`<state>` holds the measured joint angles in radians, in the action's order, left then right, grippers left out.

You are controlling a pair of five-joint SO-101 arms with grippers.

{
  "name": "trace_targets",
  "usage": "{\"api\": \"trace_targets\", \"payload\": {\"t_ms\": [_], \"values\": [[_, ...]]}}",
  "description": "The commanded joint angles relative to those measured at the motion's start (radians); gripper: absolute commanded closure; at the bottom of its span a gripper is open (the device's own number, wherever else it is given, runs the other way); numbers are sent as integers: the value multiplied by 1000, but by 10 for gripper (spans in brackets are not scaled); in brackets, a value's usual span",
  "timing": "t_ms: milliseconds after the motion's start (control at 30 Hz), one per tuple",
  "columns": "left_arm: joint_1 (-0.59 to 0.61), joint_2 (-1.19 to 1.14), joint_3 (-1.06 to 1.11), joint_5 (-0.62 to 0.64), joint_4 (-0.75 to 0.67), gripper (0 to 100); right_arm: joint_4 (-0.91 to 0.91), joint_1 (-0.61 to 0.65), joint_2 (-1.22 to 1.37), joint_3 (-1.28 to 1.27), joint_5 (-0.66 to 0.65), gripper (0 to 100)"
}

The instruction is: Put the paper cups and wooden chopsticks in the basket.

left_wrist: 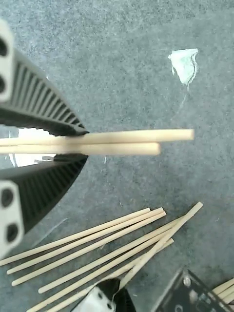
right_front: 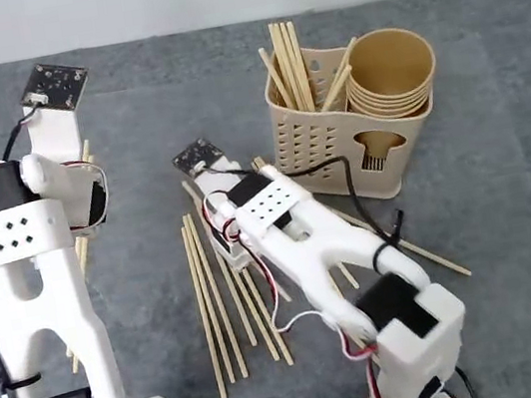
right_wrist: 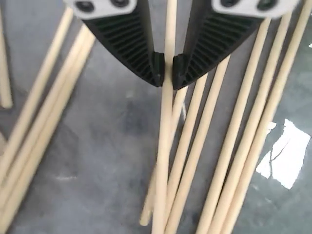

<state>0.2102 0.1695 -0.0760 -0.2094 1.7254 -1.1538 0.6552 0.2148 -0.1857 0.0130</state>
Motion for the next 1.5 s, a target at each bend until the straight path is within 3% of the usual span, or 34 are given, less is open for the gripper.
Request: {"api": "trace_targets", "payload": {"t_ms": [0,267,600,733,1000,1233,1467], "values": [[8,48,-19,3,-9,988,-90,-5,-188,49,-11,991],[0,49,-38,9,-9,988,-231,-25,-535,49,-14,991],[0,49,-71,11,-3,988,-68,-183,-888,54,-104,991],[0,49,-71,11,-5,988,119,-246,-938,6,-126,991],[0,49,-73,11,-5,988,677,-389,-935,-226,-120,991],[0,49,-73,11,-5,988,1144,-397,-932,-542,-123,991],[0,49,-73,11,-5,988,1411,-398,-883,-746,-126,991]]}}
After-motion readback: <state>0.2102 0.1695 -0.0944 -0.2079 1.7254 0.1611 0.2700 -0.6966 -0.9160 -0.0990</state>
